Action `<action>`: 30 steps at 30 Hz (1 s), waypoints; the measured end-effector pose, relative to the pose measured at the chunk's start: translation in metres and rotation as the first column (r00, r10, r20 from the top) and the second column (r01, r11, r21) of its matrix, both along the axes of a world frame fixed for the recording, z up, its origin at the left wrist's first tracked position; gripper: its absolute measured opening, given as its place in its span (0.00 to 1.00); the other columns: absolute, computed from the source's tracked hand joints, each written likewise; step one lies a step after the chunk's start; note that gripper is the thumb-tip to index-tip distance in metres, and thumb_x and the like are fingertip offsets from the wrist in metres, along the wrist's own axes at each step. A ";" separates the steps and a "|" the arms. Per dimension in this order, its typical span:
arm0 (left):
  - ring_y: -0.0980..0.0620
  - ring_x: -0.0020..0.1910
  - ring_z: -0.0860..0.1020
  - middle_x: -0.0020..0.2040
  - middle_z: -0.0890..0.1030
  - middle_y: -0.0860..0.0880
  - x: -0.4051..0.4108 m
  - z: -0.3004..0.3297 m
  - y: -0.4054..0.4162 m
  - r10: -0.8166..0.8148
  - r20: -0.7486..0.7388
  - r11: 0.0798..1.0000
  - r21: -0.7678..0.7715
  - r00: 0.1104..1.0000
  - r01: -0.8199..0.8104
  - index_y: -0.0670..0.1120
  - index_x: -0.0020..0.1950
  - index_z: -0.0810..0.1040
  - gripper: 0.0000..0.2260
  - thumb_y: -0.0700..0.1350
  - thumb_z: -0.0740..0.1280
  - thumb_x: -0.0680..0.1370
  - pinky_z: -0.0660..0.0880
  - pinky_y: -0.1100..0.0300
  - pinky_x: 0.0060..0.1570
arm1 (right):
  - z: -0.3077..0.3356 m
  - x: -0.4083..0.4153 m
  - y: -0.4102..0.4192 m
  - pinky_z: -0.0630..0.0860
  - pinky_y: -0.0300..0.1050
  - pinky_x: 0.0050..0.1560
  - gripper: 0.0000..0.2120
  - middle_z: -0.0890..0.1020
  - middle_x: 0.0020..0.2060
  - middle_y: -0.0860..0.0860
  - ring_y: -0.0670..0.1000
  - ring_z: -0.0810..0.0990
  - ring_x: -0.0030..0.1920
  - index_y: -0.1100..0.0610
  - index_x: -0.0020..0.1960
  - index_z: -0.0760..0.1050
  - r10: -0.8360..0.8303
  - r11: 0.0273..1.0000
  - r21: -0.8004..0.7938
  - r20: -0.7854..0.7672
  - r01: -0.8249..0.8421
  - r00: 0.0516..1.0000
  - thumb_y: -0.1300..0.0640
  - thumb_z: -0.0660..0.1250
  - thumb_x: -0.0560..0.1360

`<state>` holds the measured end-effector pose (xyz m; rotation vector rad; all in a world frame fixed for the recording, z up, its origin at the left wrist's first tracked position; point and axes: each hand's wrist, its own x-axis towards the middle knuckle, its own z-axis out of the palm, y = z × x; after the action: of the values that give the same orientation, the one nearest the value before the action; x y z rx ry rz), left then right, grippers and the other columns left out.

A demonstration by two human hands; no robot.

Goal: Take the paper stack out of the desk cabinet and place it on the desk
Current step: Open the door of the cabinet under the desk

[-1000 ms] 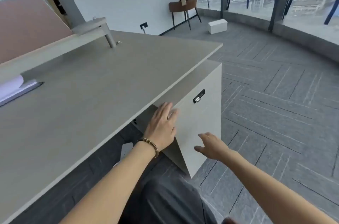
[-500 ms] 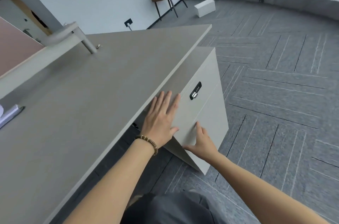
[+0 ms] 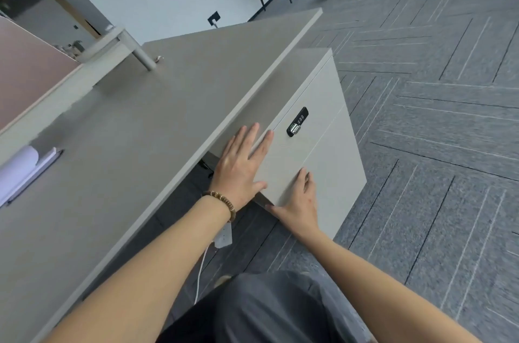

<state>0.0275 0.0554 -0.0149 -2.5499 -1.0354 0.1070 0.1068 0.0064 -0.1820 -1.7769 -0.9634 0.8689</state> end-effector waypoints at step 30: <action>0.34 0.79 0.54 0.81 0.48 0.38 0.039 -0.001 -0.046 0.319 -0.192 0.941 0.177 0.928 -0.287 0.53 0.81 0.45 0.52 0.51 0.78 0.69 0.59 0.44 0.75 | -0.026 0.121 -0.109 0.72 0.51 0.66 0.47 0.73 0.62 0.48 0.52 0.75 0.63 0.49 0.77 0.63 0.116 0.978 0.162 0.111 -0.133 0.987 0.42 0.72 0.60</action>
<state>0.0667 0.0095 -0.0159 -2.1722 -1.2903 0.3730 0.2280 -0.1029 -0.2082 -1.6410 -1.1897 0.7563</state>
